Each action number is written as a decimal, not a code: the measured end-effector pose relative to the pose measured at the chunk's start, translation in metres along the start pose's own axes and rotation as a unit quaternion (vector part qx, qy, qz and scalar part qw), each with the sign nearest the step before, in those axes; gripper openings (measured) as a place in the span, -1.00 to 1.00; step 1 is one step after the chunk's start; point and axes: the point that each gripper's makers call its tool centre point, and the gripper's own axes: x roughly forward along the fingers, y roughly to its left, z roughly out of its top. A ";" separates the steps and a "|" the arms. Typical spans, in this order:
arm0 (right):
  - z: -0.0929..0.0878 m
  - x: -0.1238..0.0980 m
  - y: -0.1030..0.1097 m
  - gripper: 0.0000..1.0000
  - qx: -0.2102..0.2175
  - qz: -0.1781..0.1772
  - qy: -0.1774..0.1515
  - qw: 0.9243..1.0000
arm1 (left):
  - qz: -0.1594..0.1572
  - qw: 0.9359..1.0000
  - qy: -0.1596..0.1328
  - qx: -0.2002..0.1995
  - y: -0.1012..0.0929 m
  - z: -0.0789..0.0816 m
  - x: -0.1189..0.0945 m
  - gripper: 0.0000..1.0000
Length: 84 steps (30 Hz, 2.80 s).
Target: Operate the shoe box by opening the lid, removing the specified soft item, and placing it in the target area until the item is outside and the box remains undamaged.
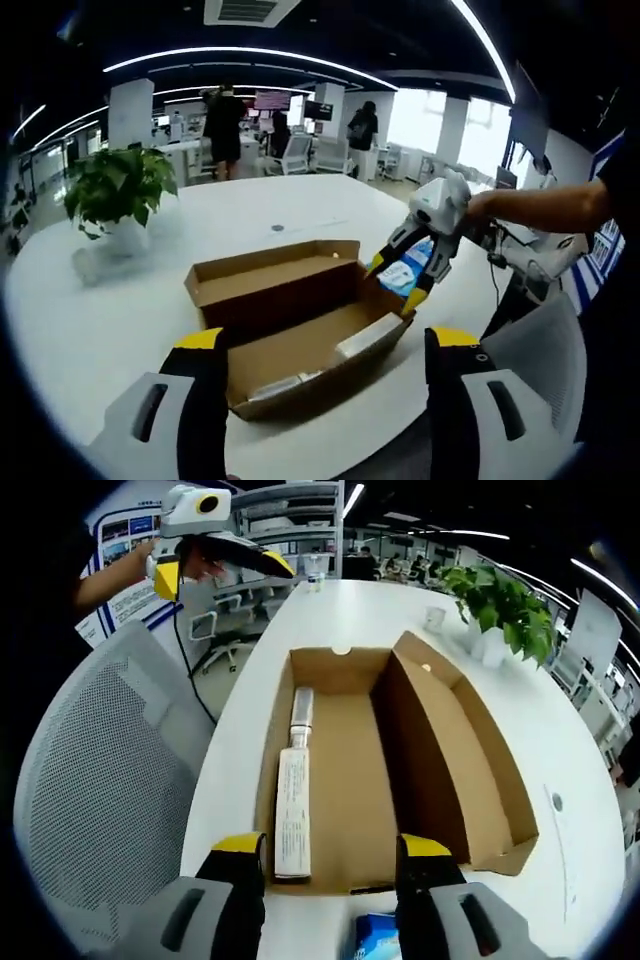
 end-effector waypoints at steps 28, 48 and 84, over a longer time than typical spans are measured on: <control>-0.003 0.032 0.003 -0.10 -0.026 0.033 0.035 0.999 | 0.035 0.999 -0.006 -0.026 0.009 -0.015 -0.025 0.65; 0.005 0.055 0.016 -0.57 -0.056 0.045 0.026 0.997 | 0.043 0.999 0.001 -0.028 0.009 -0.023 -0.029 0.62; 0.044 0.008 0.008 -0.71 -0.084 -0.013 -0.022 0.996 | 0.035 0.999 0.013 -0.005 0.006 -0.027 -0.021 0.62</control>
